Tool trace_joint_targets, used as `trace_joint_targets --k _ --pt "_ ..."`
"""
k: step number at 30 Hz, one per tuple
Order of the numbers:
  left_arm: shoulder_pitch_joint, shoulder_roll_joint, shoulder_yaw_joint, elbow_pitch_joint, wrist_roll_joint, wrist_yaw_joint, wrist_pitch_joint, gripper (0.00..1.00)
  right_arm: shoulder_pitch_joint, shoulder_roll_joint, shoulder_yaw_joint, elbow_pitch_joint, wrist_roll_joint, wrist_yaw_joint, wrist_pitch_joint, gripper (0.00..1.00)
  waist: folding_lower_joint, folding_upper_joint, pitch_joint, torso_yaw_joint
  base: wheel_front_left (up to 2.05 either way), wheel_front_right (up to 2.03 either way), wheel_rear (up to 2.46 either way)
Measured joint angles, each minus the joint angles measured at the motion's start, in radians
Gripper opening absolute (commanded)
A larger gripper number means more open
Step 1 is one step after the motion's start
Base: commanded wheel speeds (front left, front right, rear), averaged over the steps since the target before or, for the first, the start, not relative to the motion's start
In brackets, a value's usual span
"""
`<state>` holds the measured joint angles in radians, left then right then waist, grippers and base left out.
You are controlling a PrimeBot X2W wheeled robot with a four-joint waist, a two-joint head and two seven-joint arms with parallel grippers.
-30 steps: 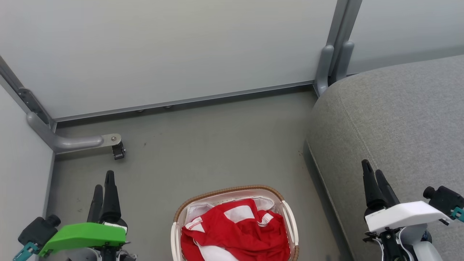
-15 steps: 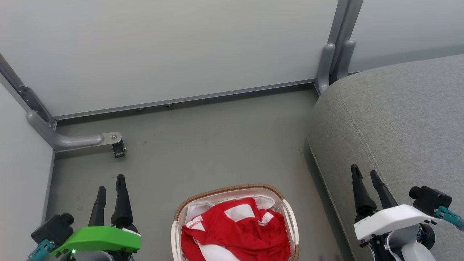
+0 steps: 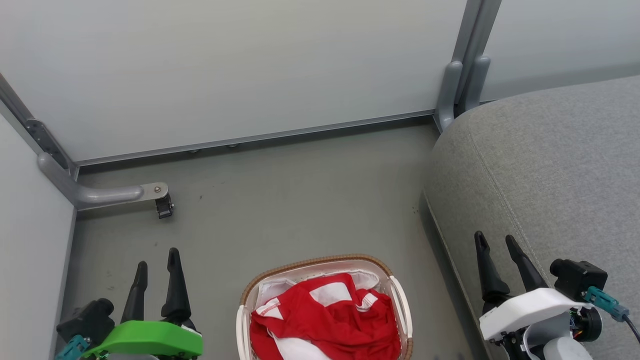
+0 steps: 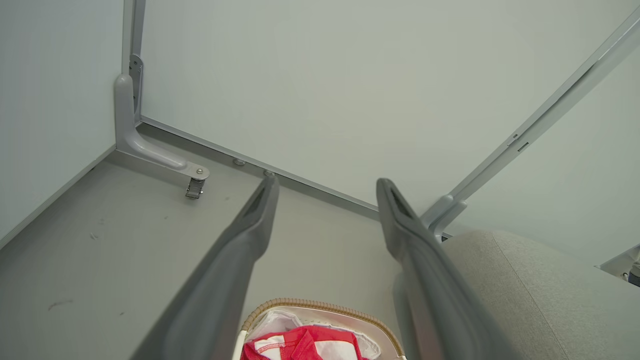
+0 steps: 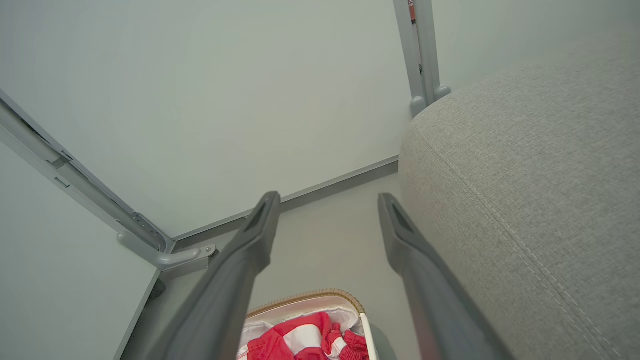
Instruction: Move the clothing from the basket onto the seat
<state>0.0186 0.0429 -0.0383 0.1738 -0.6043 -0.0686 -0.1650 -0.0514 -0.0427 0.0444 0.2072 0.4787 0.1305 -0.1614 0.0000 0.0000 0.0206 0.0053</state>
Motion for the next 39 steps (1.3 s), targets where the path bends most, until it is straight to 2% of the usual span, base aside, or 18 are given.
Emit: trace_joint_targets --k 20,39 --pt "0.013 0.001 -0.021 0.032 0.162 0.007 -0.048 1.0 0.002 -0.002 0.036 0.012 -0.197 0.0 -0.05 1.0 0.0 0.0 0.001 0.002 0.0 0.0 0.0" --pt "0.022 0.003 -0.04 0.077 0.26 0.008 -0.083 1.0 0.01 -0.004 0.062 0.023 -0.343 0.0 -0.086 1.0 0.0 0.0 -0.001 0.004 0.0 0.0 0.0"
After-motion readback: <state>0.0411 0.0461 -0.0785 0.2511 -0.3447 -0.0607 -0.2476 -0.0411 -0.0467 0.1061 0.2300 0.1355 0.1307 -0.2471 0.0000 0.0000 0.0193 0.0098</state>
